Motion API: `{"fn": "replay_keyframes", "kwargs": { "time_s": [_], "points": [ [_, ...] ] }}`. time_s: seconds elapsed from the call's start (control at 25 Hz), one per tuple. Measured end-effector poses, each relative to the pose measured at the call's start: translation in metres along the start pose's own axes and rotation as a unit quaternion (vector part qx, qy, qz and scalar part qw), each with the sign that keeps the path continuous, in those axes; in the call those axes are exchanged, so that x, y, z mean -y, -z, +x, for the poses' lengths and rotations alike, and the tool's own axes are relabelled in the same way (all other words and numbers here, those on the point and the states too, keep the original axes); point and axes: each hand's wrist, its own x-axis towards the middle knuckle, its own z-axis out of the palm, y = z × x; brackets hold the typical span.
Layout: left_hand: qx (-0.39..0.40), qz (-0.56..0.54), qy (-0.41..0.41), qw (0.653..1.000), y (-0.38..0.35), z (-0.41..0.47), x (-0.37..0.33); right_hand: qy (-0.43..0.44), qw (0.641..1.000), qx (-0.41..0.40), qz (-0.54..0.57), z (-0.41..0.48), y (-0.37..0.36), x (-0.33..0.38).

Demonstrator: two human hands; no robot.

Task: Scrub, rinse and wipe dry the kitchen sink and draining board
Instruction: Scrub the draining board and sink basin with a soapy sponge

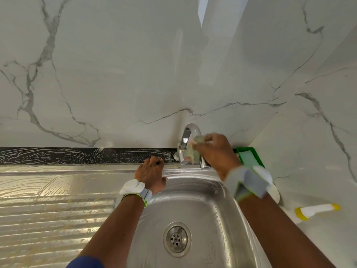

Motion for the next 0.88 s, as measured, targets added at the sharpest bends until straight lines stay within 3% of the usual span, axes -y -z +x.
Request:
{"fn": "replay_keyframes", "kwargs": {
  "time_s": [0.08, 0.16, 0.28, 0.4, 0.52, 0.88],
  "points": [
    [-0.004, 0.005, -0.002, 1.000, -0.001, -0.002, 0.001, -0.030, 0.984, 0.095, 0.147, -0.024, 0.015, -0.020],
    [-0.008, 0.000, -0.003, 1.000, -0.003, -0.003, 0.001, -0.100, 0.937, 0.159, 0.295, -0.024, 0.025, -0.028],
    [-0.018, 0.005, 0.004, 1.000, -0.006, -0.005, -0.002, -0.110, 0.916, 0.133, 0.362, -0.003, 0.019, -0.017],
    [-0.020, 0.002, 0.004, 1.000, -0.005, -0.003, -0.004, -0.038, 0.947, 0.037, 0.317, 0.040, -0.003, 0.002],
    [-0.024, -0.008, 0.001, 1.000, -0.006, -0.003, -0.002, 0.045, 0.986, 0.019, 0.158, 0.057, -0.013, -0.001],
    [-0.051, -0.002, 0.001, 0.999, -0.013, -0.004, 0.000, 0.177, 0.973, 0.131, -0.072, 0.082, 0.037, -0.006]
  ]
}}
